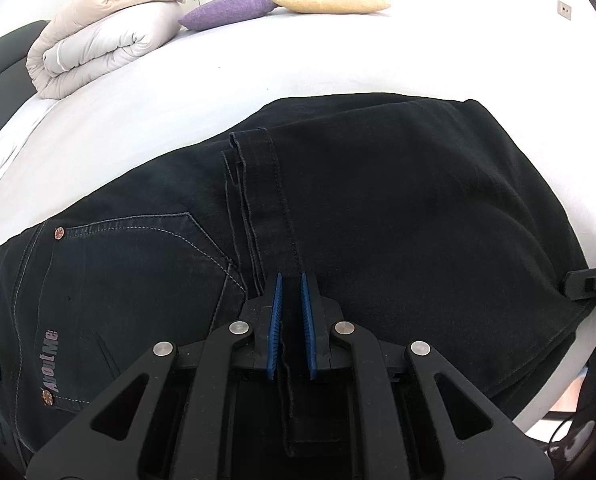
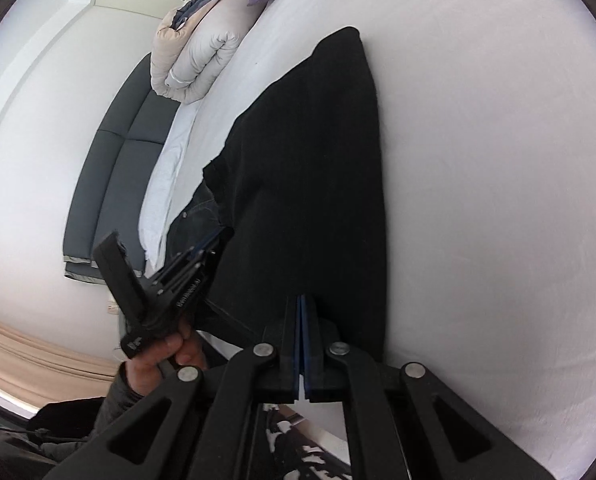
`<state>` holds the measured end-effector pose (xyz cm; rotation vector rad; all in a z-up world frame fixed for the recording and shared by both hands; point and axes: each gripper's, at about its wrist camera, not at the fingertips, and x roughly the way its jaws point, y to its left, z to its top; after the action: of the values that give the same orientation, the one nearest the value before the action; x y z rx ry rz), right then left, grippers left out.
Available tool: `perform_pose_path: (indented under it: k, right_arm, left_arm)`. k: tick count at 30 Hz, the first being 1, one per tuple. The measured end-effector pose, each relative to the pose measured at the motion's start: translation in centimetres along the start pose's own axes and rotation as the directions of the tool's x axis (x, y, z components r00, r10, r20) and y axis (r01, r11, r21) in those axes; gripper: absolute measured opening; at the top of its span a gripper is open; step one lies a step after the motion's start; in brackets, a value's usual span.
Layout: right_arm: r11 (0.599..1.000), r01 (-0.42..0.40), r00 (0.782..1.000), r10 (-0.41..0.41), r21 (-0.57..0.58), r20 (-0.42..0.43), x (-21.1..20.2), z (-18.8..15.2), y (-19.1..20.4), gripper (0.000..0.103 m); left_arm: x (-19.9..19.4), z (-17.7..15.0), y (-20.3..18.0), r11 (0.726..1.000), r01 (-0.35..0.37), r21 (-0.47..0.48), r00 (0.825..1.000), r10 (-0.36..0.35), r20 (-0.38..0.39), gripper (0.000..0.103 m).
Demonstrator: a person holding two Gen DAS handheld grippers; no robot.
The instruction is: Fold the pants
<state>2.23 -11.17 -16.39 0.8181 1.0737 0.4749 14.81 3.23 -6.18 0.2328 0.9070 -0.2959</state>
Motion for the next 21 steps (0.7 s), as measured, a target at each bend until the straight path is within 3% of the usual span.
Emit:
perform_pose_path:
  k: [6,12,15,18,21]
  right_arm:
    - [0.998,-0.057,0.995,0.058,-0.009,0.078,0.6,-0.6,-0.9,0.000]
    - [0.999,-0.020,0.993,0.026,-0.045,0.117,0.5,-1.1,-0.3,0.000]
    - [0.999,-0.016,0.992,0.022,-0.051,0.125,0.3,-1.1,-0.4,0.000]
    - [0.998,-0.010,0.991,0.017,-0.058,0.135,0.3,-1.3,-0.3,0.000]
    - [0.998,-0.006,0.990,0.014,-0.058,0.139,0.3,-1.2,-0.3,0.000]
  left_arm:
    - [-0.1,-0.5,0.2,1.000,0.011,-0.020,1.000,-0.011,0.020,0.010]
    - [-0.5,-1.1,0.2,0.999,0.004,-0.041,0.999,-0.002,0.044,0.010]
    - [-1.3,-1.4,1.3,0.992,0.052,-0.115,0.997,-0.045,0.062,0.010]
    - [-3.3,-2.7,3.1,0.962,0.134,-0.239,0.990,-0.119,0.076,0.010]
    - [-5.6,-4.9,5.4,0.906,0.218,-0.363,0.975,-0.192,0.107,0.010]
